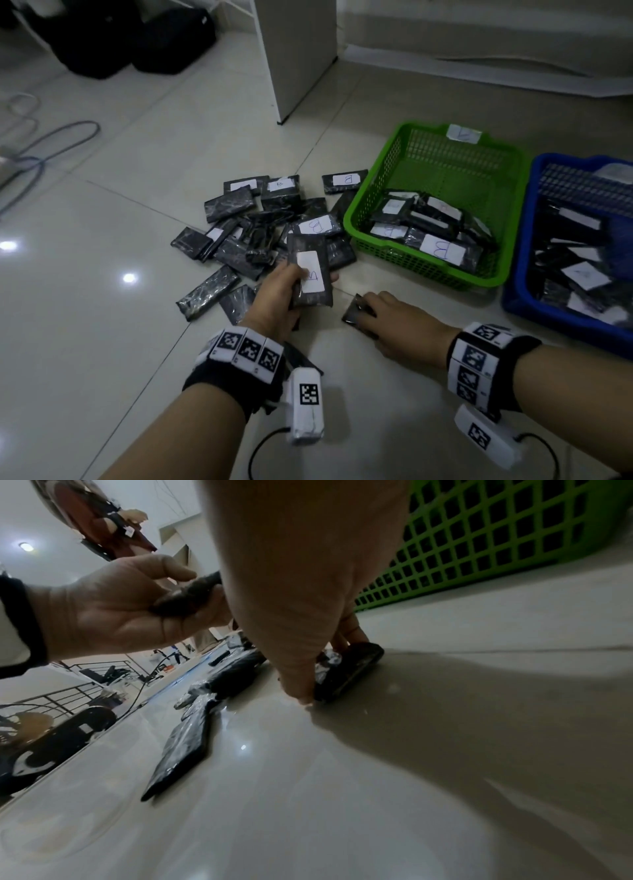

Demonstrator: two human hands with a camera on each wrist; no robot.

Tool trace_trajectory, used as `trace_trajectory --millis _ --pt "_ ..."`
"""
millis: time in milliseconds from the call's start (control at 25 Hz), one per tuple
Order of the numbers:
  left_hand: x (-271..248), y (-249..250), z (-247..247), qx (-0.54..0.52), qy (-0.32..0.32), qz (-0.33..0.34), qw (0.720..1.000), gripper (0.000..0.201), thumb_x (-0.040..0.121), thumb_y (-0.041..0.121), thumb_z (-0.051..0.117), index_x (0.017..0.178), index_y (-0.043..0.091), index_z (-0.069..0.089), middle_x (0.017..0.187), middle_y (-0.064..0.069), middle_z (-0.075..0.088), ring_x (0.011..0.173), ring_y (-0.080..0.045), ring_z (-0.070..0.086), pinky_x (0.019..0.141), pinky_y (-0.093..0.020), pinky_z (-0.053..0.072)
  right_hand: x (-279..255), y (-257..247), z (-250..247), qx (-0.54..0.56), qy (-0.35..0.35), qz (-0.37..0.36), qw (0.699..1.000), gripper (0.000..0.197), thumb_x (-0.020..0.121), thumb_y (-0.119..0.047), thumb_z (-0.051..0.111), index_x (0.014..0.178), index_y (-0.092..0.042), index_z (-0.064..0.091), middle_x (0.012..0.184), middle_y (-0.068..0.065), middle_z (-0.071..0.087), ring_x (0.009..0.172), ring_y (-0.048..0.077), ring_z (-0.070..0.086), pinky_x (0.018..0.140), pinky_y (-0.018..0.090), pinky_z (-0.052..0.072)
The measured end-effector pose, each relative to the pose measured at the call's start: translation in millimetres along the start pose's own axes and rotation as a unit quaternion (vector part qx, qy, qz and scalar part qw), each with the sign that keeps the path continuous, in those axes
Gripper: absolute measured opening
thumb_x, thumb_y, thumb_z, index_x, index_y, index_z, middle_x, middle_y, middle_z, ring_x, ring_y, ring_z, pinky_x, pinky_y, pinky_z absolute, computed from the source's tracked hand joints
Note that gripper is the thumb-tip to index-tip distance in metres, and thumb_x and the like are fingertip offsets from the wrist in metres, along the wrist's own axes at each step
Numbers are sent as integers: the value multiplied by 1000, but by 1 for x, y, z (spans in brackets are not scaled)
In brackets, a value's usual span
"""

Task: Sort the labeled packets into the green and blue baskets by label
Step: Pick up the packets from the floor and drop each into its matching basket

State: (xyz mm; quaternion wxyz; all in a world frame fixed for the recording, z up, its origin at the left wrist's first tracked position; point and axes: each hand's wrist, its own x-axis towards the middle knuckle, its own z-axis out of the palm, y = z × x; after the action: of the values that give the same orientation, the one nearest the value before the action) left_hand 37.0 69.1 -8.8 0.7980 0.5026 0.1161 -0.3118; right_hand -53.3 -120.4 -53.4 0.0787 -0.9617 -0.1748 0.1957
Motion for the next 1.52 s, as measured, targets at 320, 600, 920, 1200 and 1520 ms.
trace_trajectory --millis 320,600,920,1200,1520 --pt "15 -16 17 70 27 48 996 27 87 -2 52 110 6 62 88 -15 67 73 -27 63 64 -36 57 -10 19 -30 538 168 240 790 28 96 -14 41 99 -27 66 99 20 67 63 16 56 54 23 41" --pt "25 -23 40 59 36 77 995 40 87 6 60 125 7 47 113 -21 65 86 -25 65 76 -46 55 -22 26 -52 730 222 190 618 13 91 -4 56 95 -13 64 85 8 62 70 17 57 51 24 51" --pt "36 -16 74 38 -20 92 995 36 91 2 48 126 8 54 97 -10 67 76 -16 62 64 -28 56 -33 67 -80 623 370 274 633 18 94 1 46 98 -10 60 100 7 62 68 19 60 38 23 46" --pt "69 -12 113 334 65 192 920 44 87 7 59 127 21 47 100 4 62 77 -10 62 60 -21 49 -25 132 -88 549 299 280 728 25 91 3 53 106 -10 68 117 7 66 84 18 60 67 26 53" --pt "89 -28 95 620 37 289 729 34 87 15 58 121 14 62 142 -12 34 132 -30 33 111 -40 33 -34 102 -71 339 397 263 812 26 84 0 61 99 -18 73 107 -1 50 105 12 48 90 11 37"
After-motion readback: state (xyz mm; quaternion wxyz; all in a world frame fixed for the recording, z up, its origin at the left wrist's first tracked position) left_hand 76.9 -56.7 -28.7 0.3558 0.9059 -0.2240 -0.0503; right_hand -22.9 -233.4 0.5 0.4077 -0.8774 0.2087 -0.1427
